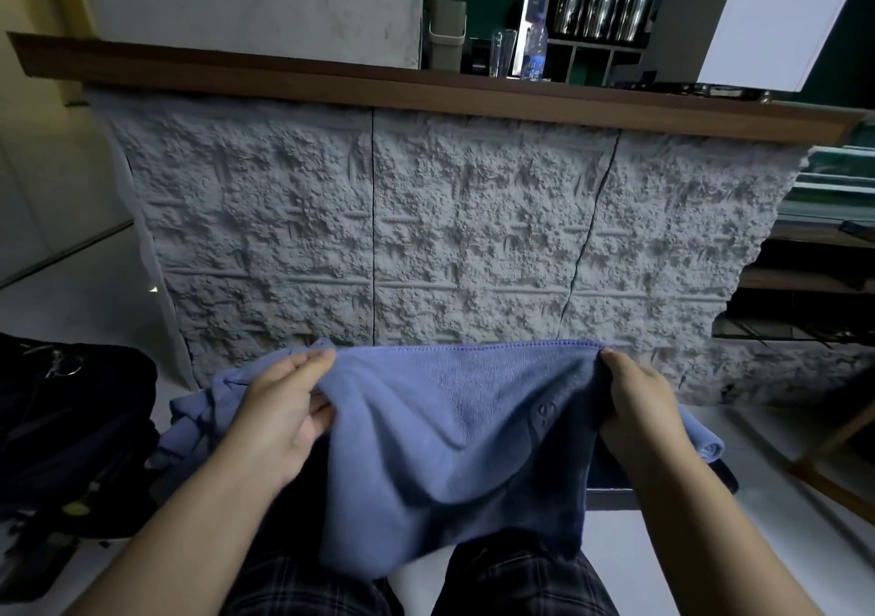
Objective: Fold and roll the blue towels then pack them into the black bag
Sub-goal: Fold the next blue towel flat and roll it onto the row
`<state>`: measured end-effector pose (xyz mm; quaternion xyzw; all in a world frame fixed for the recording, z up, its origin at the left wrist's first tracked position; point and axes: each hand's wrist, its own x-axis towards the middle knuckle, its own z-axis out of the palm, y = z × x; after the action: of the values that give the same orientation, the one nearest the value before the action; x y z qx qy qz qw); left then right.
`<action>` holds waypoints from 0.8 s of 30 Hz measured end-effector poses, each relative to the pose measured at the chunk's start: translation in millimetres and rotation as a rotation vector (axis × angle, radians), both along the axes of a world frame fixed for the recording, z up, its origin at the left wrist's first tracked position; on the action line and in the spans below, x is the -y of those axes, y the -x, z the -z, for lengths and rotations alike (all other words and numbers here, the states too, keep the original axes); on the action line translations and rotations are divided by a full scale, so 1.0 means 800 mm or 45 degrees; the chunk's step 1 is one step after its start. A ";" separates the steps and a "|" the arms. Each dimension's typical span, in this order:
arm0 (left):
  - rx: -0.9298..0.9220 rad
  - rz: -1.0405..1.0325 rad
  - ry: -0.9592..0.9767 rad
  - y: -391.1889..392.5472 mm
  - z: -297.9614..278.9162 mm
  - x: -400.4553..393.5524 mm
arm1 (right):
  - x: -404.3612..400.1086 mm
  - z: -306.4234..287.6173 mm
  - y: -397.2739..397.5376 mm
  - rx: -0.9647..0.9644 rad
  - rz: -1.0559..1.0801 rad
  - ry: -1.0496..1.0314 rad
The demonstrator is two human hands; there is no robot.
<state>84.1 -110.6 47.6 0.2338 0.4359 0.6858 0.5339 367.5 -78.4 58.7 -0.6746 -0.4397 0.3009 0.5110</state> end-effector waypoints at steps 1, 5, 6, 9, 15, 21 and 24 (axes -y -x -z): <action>-0.005 0.015 -0.022 -0.005 -0.006 0.006 | 0.004 -0.011 0.007 -0.002 0.011 0.025; -0.213 0.197 -0.218 -0.027 -0.032 0.036 | 0.011 -0.016 0.025 -0.400 -0.133 -0.040; -0.358 0.225 -0.272 -0.031 -0.037 0.043 | 0.021 -0.020 0.036 -0.441 -0.226 -0.088; -0.681 0.389 -0.426 -0.046 -0.044 0.062 | 0.039 -0.029 0.065 -0.642 -0.399 -0.169; -1.036 0.258 -0.563 -0.065 -0.046 0.068 | 0.074 -0.041 0.095 -0.256 -0.756 -0.416; -1.512 -0.039 -0.778 -0.054 -0.051 0.064 | 0.095 -0.052 0.112 -0.037 -0.899 -0.462; -1.516 -0.080 -0.778 -0.051 -0.050 0.062 | 0.096 -0.052 0.116 0.050 -0.913 -0.483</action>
<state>124.7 -160.6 87.4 0.7003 0.4489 0.5474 0.0919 274.8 -155.3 100.4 -0.3777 -0.7046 0.3605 0.4804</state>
